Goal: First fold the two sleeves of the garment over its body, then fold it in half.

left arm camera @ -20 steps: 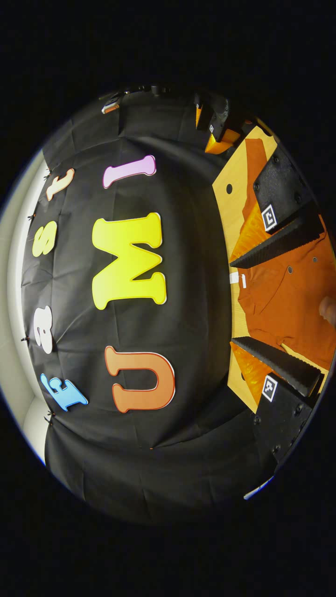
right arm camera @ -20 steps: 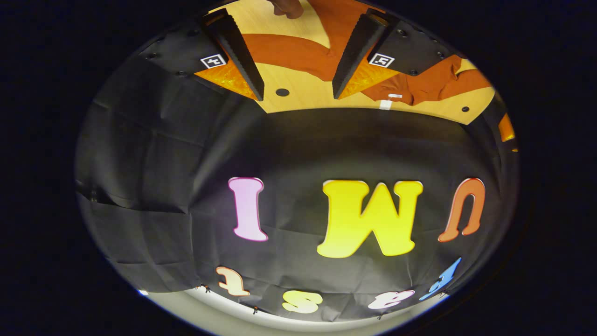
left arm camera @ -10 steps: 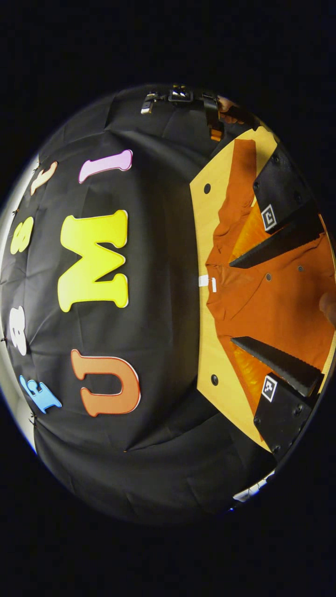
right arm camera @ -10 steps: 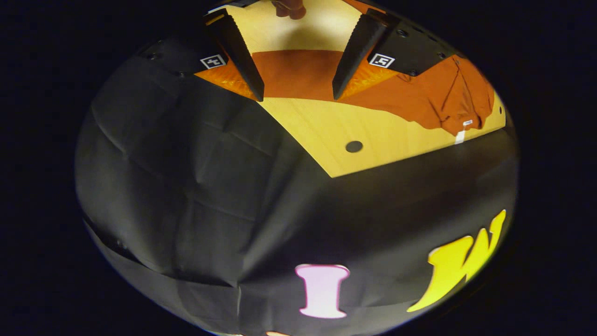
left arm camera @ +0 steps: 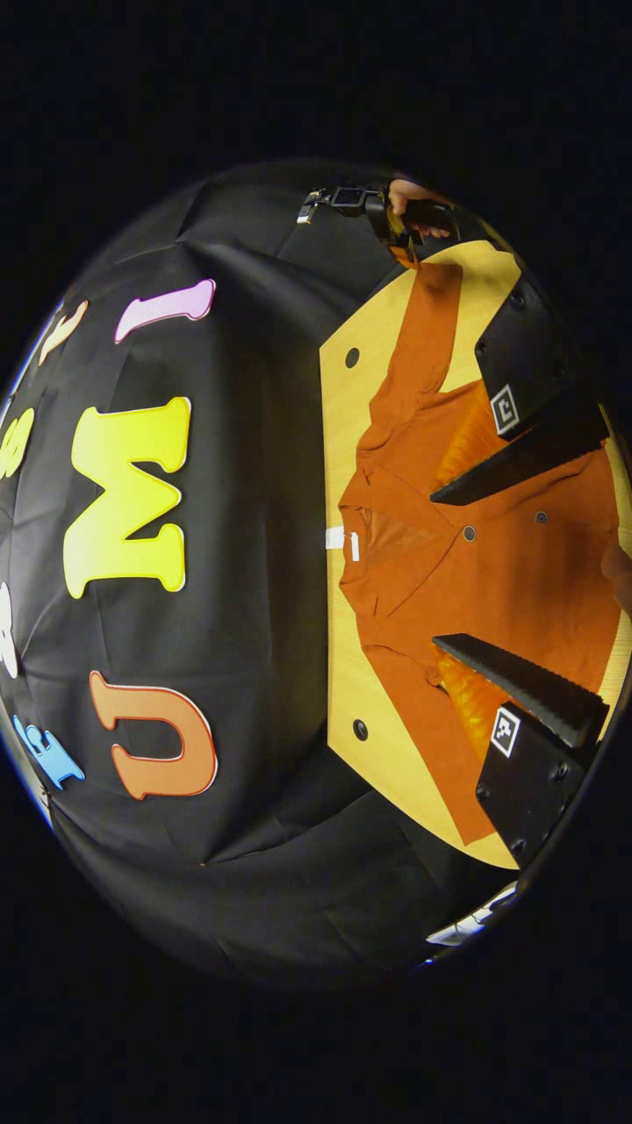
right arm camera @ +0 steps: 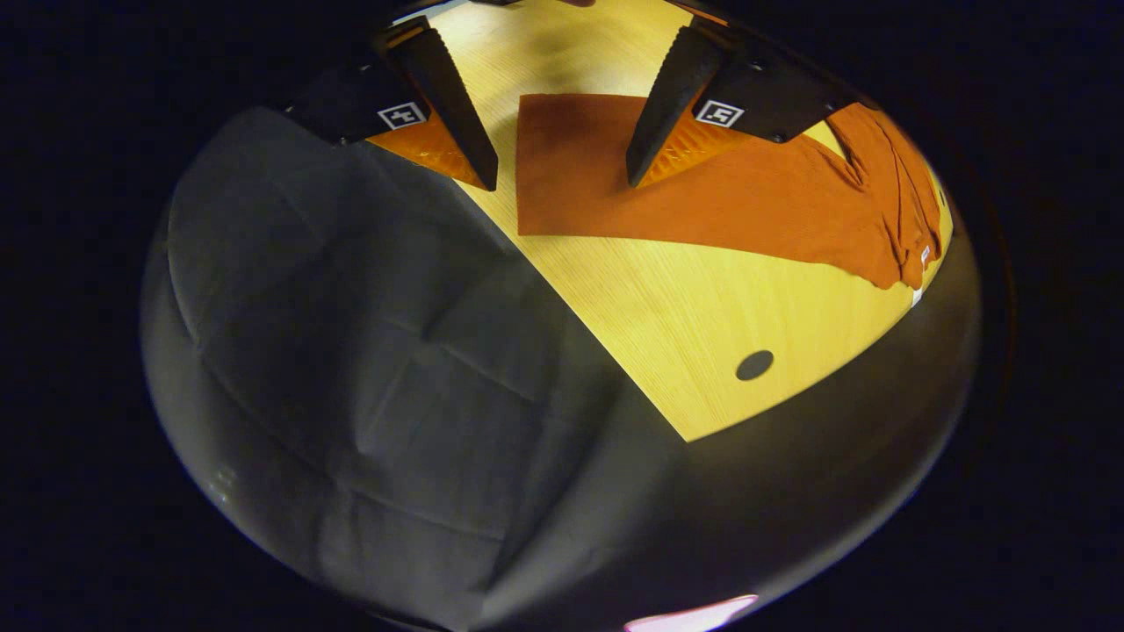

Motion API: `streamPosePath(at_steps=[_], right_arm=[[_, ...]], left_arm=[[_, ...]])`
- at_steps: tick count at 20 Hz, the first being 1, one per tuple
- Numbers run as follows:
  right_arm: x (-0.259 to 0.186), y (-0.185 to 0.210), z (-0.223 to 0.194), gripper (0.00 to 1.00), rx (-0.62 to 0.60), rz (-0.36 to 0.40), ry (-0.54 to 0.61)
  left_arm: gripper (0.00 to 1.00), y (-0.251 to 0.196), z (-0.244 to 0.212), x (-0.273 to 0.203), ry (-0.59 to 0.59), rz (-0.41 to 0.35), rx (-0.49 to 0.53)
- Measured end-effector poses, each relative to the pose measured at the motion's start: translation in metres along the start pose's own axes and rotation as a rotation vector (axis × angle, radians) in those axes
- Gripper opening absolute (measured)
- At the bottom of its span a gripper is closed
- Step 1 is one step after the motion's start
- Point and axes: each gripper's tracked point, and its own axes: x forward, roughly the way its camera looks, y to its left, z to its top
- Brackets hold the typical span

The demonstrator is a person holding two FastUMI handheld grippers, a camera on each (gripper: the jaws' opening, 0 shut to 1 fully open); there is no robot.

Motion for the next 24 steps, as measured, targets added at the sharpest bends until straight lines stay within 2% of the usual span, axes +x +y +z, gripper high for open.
streamPosePath(at_steps=[3, 5, 6, 9, 10, 11, 12, 13, 15, 16, 17, 18, 20, 21, 22, 24], right_arm=[[0.011, -0.003, -0.027, 0.94, 0.053, 0.094, 0.23], [0.013, -0.002, -0.031, 0.94, 0.147, 0.157, 0.318], [0.018, -0.002, -0.026, 0.94, 0.187, 0.175, 0.326], [0.028, -0.014, -0.027, 0.94, 0.172, 0.154, 0.366], [0.028, -0.011, -0.02, 0.92, 0.185, 0.179, 0.37], [0.029, 0.0, -0.02, 0.92, 0.196, 0.239, 0.37], [0.028, 0.004, -0.014, 0.88, 0.197, 0.27, 0.383], [0.027, 0.002, -0.011, 0.8, 0.171, 0.256, 0.387], [0.034, -0.002, -0.018, 0.81, 0.1, 0.232, 0.393], [0.034, -0.005, -0.017, 0.67, 0.073, 0.215, 0.397], [0.034, -0.005, -0.015, 0.6, 0.068, 0.217, 0.399], [0.034, 0.0, -0.014, 0.44, 0.066, 0.232, 0.403], [0.042, -0.001, -0.018, 0.4, 0.037, 0.231, 0.397], [0.041, -0.007, -0.015, 0.36, 0.072, 0.213, 0.393], [0.039, -0.004, -0.011, 0.16, 0.111, 0.213, 0.397], [0.037, -0.002, -0.012, 0.14, 0.14, 0.224, 0.399]], left_arm=[[0.96, 0.005, -0.006, -0.001, 0.018, 0.017, -0.009], [0.96, 0.009, -0.015, 0.002, 0.038, 0.032, -0.019], [0.96, 0.011, -0.02, 0.002, 0.051, 0.042, -0.027], [0.96, 0.013, -0.026, 0.002, 0.071, 0.056, -0.046], [0.96, 0.014, -0.028, 0.002, 0.073, 0.063, -0.047], [0.96, 0.015, -0.03, 0.002, 0.076, 0.07, -0.049], [0.96, 0.014, -0.032, 0.002, 0.081, 0.075, -0.05], [0.96, 0.014, -0.034, 0.001, 0.09, 0.08, -0.048], [0.96, 0.013, -0.036, 0.0, 0.094, 0.09, -0.039], [0.96, 0.013, -0.034, -0.001, 0.09, 0.095, -0.034], [0.96, 0.013, -0.032, -0.002, 0.083, 0.102, -0.03], [0.96, 0.012, -0.031, -0.001, 0.078, 0.108, -0.027], [0.96, 0.01, -0.032, -0.003, 0.08, 0.116, -0.035], [0.96, 0.008, -0.032, -0.004, 0.077, 0.112, -0.043], [0.96, 0.006, -0.034, -0.004, 0.076, 0.109, -0.051], [0.97, 0.007, -0.04, -0.005, 0.083, 0.1, -0.059]])
